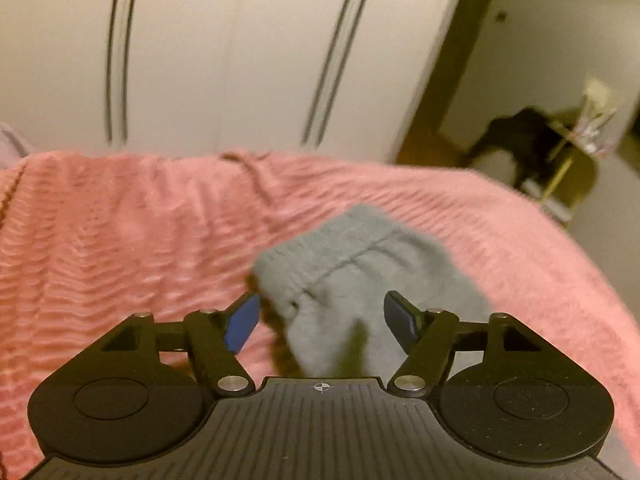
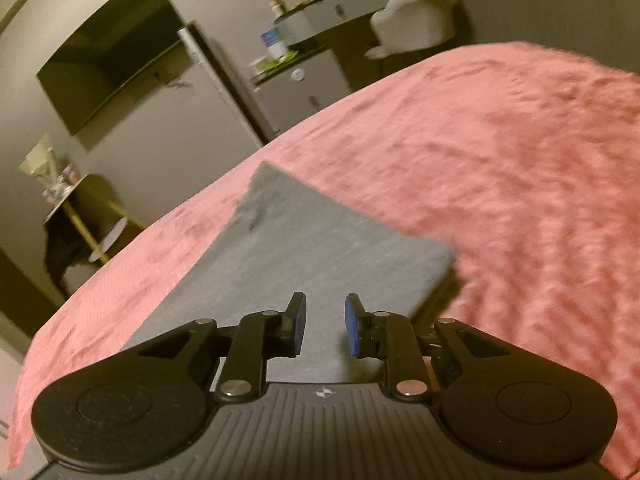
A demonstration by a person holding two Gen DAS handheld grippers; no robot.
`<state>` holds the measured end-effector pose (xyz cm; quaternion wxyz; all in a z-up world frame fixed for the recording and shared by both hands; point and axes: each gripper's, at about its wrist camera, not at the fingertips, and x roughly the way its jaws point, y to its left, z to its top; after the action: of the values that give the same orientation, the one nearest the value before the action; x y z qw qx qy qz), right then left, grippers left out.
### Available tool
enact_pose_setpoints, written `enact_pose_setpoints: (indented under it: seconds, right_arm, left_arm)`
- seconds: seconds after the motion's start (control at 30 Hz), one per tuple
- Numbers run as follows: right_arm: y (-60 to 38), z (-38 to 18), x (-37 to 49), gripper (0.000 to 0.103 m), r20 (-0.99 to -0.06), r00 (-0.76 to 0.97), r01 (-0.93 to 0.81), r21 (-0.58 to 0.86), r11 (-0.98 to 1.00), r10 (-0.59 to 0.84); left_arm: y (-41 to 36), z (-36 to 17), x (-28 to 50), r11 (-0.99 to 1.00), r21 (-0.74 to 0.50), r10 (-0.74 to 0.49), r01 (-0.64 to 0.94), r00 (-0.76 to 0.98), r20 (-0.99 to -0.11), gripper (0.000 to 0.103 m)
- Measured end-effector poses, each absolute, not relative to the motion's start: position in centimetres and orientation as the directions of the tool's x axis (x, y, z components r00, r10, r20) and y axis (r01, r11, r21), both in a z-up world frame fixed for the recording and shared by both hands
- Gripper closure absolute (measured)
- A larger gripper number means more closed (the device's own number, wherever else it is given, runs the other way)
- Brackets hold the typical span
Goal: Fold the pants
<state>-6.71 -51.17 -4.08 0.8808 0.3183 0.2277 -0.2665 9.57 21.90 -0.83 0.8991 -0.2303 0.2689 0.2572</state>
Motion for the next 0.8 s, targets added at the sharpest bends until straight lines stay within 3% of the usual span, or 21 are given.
enact_pose_setpoints:
  seconds: [0.17,0.23,0.37,0.47,0.53,0.63,0.7,0.8]
  right_arm:
    - [-49.3,-5.3,-3.3,0.081,-0.575,0.806,0.491,0.516,0.702,-0.141]
    - [-48.1,-5.7,-1.5,0.080,-0.569,0.820,0.426,0.547,0.721,-0.052]
    - [-46.2,-6.8,2.2,0.076,-0.551,0.823,0.300,0.628,0.718,0.138]
    - [-45.9,-8.8,3.8,0.074,-0.558,0.783,0.258,0.692,0.675,0.273]
    - [-46.8,-9.6,3.1,0.074,-0.546,0.782,0.242,0.710,0.662,0.300]
    - [-50.2,-9.5,0.0,0.074,-0.555,0.806,0.296,0.682,0.669,0.209]
    - [-53.4,-9.6,-2.8,0.078,-0.588,0.804,0.401,0.642,0.653,0.084]
    - [-58.0,-9.0,-8.1,0.080,-0.551,0.832,0.489,0.675,0.552,-0.062]
  left_arm:
    - [13.9,0.6,9.6,0.890,-0.319,0.110,-0.326,0.832,-0.544,0.021]
    - [10.1,0.4,10.1,0.922,-0.332,-0.006,-0.199,0.850,-0.526,0.011]
    - [2.6,-2.3,11.9,0.920,-0.392,-0.228,-0.025,0.780,-0.583,0.012]
    - [-0.7,-5.9,13.2,0.921,-0.389,-0.302,0.022,0.673,-0.676,0.024]
    - [-1.4,-7.9,13.3,0.948,-0.317,-0.262,0.023,0.622,-0.738,0.041]
    - [-1.4,-7.7,12.2,0.972,-0.209,-0.227,0.105,0.638,-0.736,0.045]
    - [-0.3,-7.7,11.4,0.974,-0.207,-0.215,0.089,0.642,-0.736,0.046]
    - [0.1,-7.4,11.3,0.977,-0.214,-0.174,0.018,0.651,-0.739,0.051]
